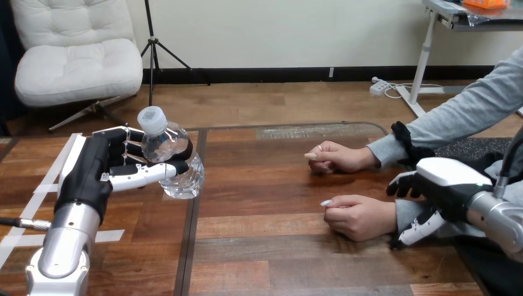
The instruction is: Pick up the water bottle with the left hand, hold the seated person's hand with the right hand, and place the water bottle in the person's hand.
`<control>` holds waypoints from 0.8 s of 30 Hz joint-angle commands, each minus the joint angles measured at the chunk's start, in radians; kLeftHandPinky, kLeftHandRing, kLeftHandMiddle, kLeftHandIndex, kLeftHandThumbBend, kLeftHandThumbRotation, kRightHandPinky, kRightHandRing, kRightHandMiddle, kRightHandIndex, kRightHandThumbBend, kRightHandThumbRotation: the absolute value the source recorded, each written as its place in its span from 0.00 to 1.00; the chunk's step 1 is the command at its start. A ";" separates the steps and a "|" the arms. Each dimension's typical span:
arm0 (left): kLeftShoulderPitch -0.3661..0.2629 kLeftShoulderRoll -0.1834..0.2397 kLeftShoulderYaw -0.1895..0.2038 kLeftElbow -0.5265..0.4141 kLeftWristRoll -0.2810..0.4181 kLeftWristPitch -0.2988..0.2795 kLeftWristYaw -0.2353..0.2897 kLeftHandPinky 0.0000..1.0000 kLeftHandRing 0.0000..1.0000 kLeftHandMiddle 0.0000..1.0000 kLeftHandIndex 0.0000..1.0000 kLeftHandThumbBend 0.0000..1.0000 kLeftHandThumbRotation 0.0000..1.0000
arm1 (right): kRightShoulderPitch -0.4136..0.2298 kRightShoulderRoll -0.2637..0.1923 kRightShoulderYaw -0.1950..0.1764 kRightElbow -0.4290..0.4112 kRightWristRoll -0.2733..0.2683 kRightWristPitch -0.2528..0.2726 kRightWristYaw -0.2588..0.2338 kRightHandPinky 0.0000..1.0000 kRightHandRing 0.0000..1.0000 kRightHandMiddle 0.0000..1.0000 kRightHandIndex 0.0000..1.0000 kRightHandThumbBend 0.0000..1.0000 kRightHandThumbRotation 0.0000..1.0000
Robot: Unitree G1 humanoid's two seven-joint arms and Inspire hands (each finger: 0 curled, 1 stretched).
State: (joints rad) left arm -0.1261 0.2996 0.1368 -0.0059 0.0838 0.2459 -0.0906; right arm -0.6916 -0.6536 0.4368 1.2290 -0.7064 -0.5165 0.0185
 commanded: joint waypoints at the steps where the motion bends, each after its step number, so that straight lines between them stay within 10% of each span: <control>1: -0.044 0.011 0.014 -0.092 -0.016 -0.015 -0.003 0.30 0.37 0.42 0.44 0.67 0.00 | -0.023 0.034 0.033 0.004 -0.020 -0.010 -0.038 0.83 0.81 0.81 0.79 0.95 0.39; 24: -0.034 0.008 0.016 -0.120 -0.016 -0.008 -0.006 0.30 0.37 0.42 0.44 0.67 0.00 | -0.048 0.057 0.106 0.017 -0.069 0.010 -0.033 0.83 0.83 0.84 0.81 1.00 0.53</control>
State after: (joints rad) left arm -0.1184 0.2996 0.1369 -0.0545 0.0835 0.2508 -0.0972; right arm -0.6983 -0.6309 0.5089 1.2348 -0.7509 -0.5143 -0.0216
